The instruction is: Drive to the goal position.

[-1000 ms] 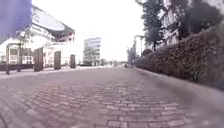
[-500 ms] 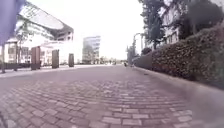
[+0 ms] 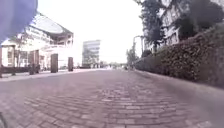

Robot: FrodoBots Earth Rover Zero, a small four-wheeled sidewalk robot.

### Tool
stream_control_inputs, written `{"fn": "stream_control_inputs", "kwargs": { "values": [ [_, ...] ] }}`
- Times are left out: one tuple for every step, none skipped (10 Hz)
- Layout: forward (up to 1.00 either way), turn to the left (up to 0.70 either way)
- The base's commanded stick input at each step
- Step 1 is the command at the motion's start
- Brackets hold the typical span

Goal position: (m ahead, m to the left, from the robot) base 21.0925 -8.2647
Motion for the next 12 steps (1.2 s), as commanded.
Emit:
{"fn": "stream_control_inputs", "kwargs": {
  "values": [
    [0.70,0.00],
    [0.70,0.00],
    [0.70,0.00],
    [0.70,0.00],
    [0.70,0.00],
    [0.70,0.00],
    [0.70,0.00],
    [0.70,0.00],
    [0.70,0.00],
    [0.70,0.00],
    [0.70,0.00],
    [0.70,0.00]
  ]
}}
